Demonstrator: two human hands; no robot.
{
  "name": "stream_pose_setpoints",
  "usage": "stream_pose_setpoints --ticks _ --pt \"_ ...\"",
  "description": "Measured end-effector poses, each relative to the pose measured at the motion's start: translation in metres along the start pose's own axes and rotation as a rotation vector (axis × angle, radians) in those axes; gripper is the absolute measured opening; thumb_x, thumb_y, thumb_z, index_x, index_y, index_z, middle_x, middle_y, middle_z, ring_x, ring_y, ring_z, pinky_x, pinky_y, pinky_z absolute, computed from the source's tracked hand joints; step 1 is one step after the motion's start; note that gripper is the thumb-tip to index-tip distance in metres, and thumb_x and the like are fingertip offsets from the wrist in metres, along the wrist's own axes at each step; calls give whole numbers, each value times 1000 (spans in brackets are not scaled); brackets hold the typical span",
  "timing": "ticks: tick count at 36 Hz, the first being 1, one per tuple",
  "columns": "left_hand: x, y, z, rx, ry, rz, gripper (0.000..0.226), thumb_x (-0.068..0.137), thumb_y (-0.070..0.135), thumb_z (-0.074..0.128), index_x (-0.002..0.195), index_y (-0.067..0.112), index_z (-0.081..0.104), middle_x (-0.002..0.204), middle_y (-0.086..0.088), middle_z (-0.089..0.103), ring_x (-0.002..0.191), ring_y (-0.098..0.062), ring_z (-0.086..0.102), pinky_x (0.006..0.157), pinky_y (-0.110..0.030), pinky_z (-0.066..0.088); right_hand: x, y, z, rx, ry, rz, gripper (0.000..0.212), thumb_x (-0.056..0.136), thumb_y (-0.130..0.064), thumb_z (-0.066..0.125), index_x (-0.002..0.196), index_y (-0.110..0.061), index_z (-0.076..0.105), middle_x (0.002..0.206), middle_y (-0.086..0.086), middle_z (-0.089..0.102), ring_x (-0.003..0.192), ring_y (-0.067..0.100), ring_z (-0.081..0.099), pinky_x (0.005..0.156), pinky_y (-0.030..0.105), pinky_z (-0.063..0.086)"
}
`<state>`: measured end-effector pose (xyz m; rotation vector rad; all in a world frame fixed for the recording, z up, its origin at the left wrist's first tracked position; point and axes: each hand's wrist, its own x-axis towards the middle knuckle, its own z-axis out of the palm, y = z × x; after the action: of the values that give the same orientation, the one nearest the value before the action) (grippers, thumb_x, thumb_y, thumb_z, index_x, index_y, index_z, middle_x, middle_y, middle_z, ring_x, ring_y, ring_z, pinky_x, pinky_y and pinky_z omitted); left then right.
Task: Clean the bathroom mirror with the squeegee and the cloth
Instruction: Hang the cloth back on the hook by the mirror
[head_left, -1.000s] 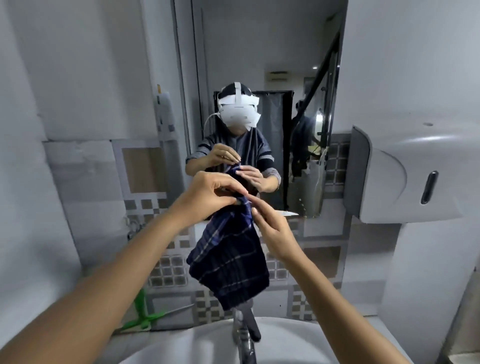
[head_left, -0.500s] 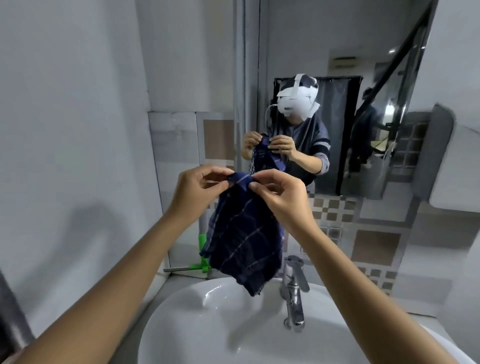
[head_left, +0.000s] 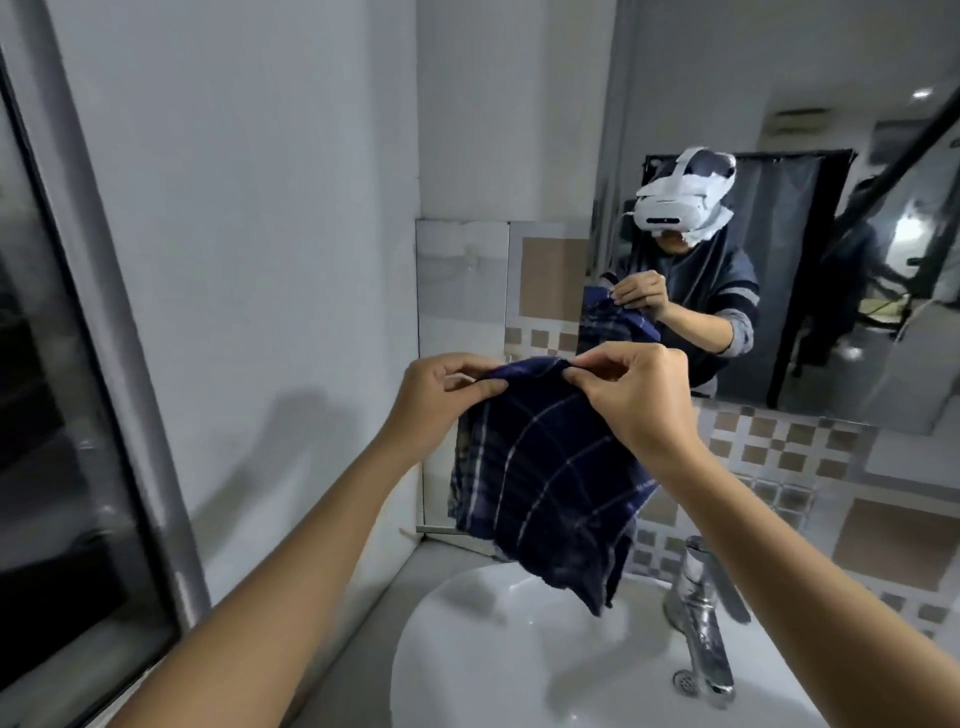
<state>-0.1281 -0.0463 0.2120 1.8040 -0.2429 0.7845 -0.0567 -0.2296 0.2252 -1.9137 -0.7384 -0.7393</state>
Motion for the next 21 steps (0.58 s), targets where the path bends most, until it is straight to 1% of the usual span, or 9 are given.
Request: stream_pose_setpoints --ticks 2,5,8,13,16,18,20,21 --pt "18 -2 -13 -8 5 23 23 75 1 71 81 24 70 72 17 71 71 -2 66 70 -12 50 12 -4 11 -7 20 7 4 76 -21 76 80 -19 76 73 -4 71 70 10 66 71 37 57" --pt "50 -8 -33 -43 23 49 18 74 3 72 87 16 73 78 9 74 78 -11 69 74 -17 52 37 -8 29 5 63 3 3 76 -20 75 78 -18 75 70 -3 71 67 11 66 67 37 57" --pt "86 -18 -46 -27 58 82 16 76 7 72 91 13 74 84 0 74 80 -16 70 77 -23 54 66 -13 50 0 87 -4 3 77 -19 74 78 -16 75 68 -3 70 65 11 65 65 38 56" --pt "140 -38 -56 14 204 177 14 79 12 71 90 20 73 88 6 72 84 -7 67 78 -19 52 118 -13 88 -26 124 6 6 80 -19 71 75 -15 71 70 -4 68 69 16 63 67 41 55" --pt "168 -53 -55 37 326 222 12 80 13 70 90 18 73 88 5 71 84 -6 65 76 -16 51 146 -11 108 -76 145 -22 9 82 -19 68 76 -12 69 75 -1 69 73 20 62 67 42 54" --pt "188 -61 -53 33 417 246 10 81 13 68 90 15 73 87 7 70 81 0 64 73 -11 48 167 -12 121 -130 166 -55 9 83 -20 66 78 -13 67 78 0 68 75 22 61 64 36 51" --pt "207 -66 -50 -5 506 226 10 85 14 65 92 15 72 86 9 68 79 5 61 71 -6 44 188 -16 133 -211 190 -112 10 86 -20 62 81 -12 66 82 1 66 72 21 57 55 29 41" --pt "217 -68 -49 -31 545 213 11 86 14 63 93 15 72 87 7 68 79 4 60 70 -5 43 198 -18 139 -248 202 -140 10 87 -19 60 82 -11 65 83 1 64 70 21 54 51 27 35"
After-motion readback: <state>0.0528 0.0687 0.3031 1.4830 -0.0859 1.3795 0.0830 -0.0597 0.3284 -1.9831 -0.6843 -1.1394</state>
